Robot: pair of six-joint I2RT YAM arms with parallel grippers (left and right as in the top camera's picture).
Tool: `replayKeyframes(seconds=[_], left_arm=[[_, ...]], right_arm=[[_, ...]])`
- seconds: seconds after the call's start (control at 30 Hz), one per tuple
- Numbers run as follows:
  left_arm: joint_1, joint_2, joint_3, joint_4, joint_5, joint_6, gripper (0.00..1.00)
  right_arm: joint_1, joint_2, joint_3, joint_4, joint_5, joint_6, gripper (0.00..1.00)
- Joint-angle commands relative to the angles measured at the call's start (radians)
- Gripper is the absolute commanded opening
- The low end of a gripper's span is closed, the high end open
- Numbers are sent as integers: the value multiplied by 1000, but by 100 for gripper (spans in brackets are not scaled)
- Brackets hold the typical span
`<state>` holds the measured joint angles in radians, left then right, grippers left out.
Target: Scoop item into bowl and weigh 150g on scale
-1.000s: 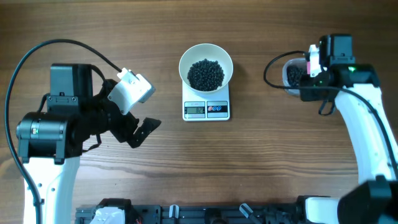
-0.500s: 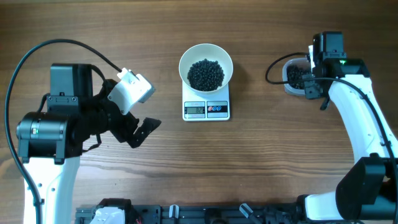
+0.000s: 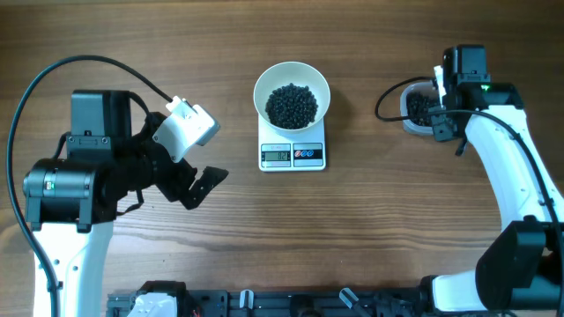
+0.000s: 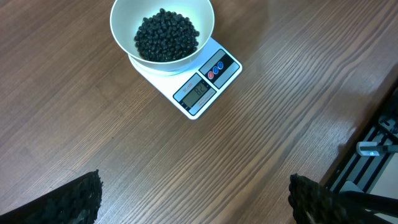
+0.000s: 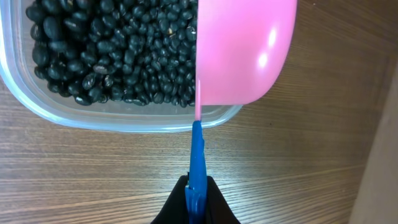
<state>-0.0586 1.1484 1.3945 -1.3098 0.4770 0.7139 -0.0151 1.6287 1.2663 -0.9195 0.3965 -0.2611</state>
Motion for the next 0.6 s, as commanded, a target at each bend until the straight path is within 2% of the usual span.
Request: replayKeyframes(seconds=[0.0,0.57], left_arm=[[6,4,19,-1,8,12,100],[6,4,19,-1,8,12,100]], right_arm=[[0,65,1,-3,-5,-24,4],[-8,136,3,15,82,-19,4]])
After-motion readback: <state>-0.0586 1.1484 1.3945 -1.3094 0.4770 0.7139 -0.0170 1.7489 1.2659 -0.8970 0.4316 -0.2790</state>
